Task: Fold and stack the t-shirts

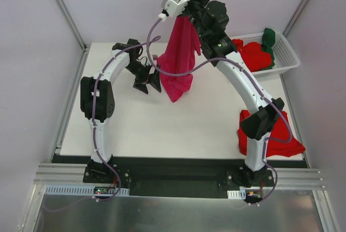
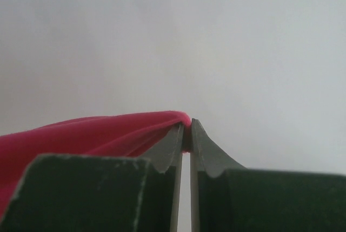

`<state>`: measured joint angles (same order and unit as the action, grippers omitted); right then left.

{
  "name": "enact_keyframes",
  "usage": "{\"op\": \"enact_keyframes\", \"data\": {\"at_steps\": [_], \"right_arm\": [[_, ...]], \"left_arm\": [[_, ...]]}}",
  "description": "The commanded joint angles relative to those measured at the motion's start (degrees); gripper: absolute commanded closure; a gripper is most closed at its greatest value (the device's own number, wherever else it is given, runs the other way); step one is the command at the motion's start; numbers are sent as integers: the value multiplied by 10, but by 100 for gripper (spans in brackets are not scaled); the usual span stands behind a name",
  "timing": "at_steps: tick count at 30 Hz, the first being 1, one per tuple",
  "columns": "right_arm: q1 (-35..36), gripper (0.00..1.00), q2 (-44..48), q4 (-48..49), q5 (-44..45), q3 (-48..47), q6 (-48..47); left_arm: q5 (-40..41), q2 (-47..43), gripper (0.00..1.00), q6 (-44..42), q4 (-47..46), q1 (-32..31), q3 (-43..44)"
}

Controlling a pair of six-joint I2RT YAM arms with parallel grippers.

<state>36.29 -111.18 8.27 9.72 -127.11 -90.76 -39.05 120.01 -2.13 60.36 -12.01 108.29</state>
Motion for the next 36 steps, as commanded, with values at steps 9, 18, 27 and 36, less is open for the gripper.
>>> {"op": "enact_keyframes", "data": {"at_steps": [9,18,27,36], "right_arm": [[-58,92,45,195,-175,-5,-176],[-74,92,40,149,-161,-70,-183],[-47,93,117,60,77,135,62],[-7,96,142,216,-198,-35,-176]], "left_arm": [[-17,46,7,2,27,-43,39],[-8,30,4,-6,14,-44,61],[2,9,4,-9,13,-58,49],[8,-22,5,-17,14,-58,8]]}}
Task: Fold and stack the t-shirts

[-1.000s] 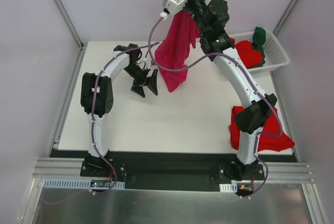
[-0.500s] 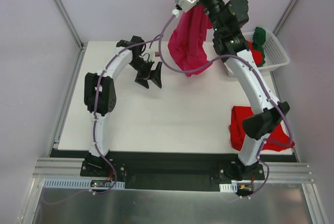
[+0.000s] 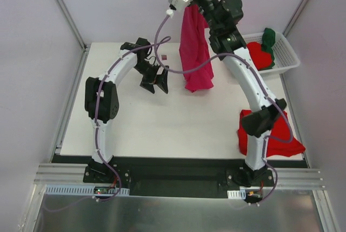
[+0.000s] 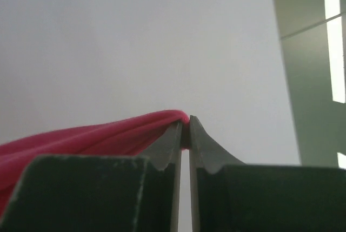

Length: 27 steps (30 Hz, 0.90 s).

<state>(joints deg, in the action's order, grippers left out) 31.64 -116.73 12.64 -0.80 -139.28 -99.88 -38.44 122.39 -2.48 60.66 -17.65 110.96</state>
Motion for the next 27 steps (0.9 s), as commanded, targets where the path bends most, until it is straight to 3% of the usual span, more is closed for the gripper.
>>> {"op": "enact_keyframes", "data": {"at_steps": [1,4,5,8,10,13,18,21,25,27], "right_arm": [[47,96,220,192,-37,194,-82],[52,95,257,241,96,355,-39],[47,96,267,241,159,404,23],[34,99,285,218,241,537,122],[38,99,284,155,276,546,166],[33,99,285,124,245,490,159],[31,98,210,60,245,236,134],[40,98,197,89,193,201,78],[50,98,187,163,59,206,-22],[60,98,188,180,41,215,-27]], "left_arm": [[3,-47,4,-14,11,-3,-25],[5,-47,5,-16,11,-5,-25],[6,-47,5,-16,11,-6,-24],[13,-46,5,-19,11,-13,-21],[13,-46,5,-19,11,-18,-22],[13,-48,4,-20,12,-21,-26],[12,-44,5,-19,11,-26,-28],[9,-42,4,-18,11,-30,-25],[6,-40,4,-17,11,-34,-21],[6,-39,4,-17,11,-34,-20]]}}
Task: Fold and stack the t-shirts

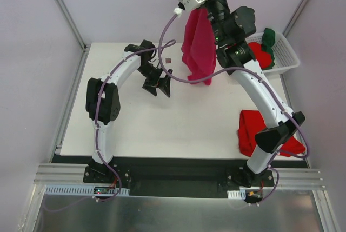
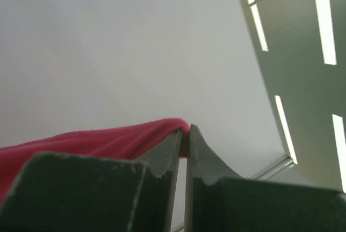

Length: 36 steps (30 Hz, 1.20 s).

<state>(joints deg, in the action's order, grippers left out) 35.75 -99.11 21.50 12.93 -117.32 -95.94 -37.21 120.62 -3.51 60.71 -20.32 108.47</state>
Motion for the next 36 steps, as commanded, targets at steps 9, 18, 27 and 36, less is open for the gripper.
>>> {"op": "enact_keyframes", "data": {"at_steps": [9,18,27,36], "right_arm": [[67,98,26,153,-194,146,-84],[132,98,-75,143,-258,78,-51],[193,98,-209,119,-381,-124,-21],[193,99,-224,159,-397,-203,-21]], "left_arm": [[93,-43,2,17,6,36,-13],[152,-119,3,-1,28,250,-19],[130,-215,4,-55,59,444,-113],[78,-261,5,-42,45,474,-149]]}}
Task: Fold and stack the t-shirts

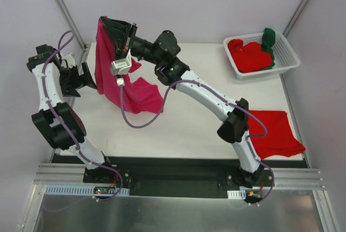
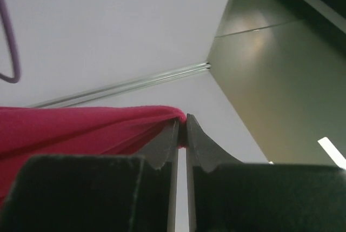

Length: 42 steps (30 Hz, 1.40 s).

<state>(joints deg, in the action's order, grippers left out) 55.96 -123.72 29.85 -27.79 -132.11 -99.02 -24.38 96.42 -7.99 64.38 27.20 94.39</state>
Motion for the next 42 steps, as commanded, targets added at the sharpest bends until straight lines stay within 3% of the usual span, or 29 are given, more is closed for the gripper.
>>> {"op": "enact_keyframes", "data": {"at_steps": [1,4,8,12,15,20,21,23,24,35,42], "right_arm": [[-20,98,28,76,33,-54,10],[-64,98,63,83,121,-5,5],[-140,97,128,130,213,140,-9],[-214,97,240,159,229,380,-18],[-256,97,283,176,244,477,-26],[-305,93,310,164,273,529,-55],[-312,81,310,147,281,530,-64],[-316,38,306,131,319,522,-98],[-321,5,299,128,329,516,-106],[-312,4,294,105,384,419,-122],[-311,4,325,108,393,499,-122]], "left_arm": [[-57,-16,5,9,9,-1,-9],[-84,-2,7,28,7,-9,5],[-57,6,7,23,3,-52,25],[-22,18,6,14,-1,-108,33],[-12,25,6,9,-3,-154,41],[-3,33,6,-3,-3,-209,55],[-2,33,6,-3,-3,-213,57],[-3,38,6,-8,-2,-225,62],[-5,39,5,-8,-2,-229,66],[3,100,6,-29,2,-297,138],[-20,229,6,-22,0,-400,263]]}}
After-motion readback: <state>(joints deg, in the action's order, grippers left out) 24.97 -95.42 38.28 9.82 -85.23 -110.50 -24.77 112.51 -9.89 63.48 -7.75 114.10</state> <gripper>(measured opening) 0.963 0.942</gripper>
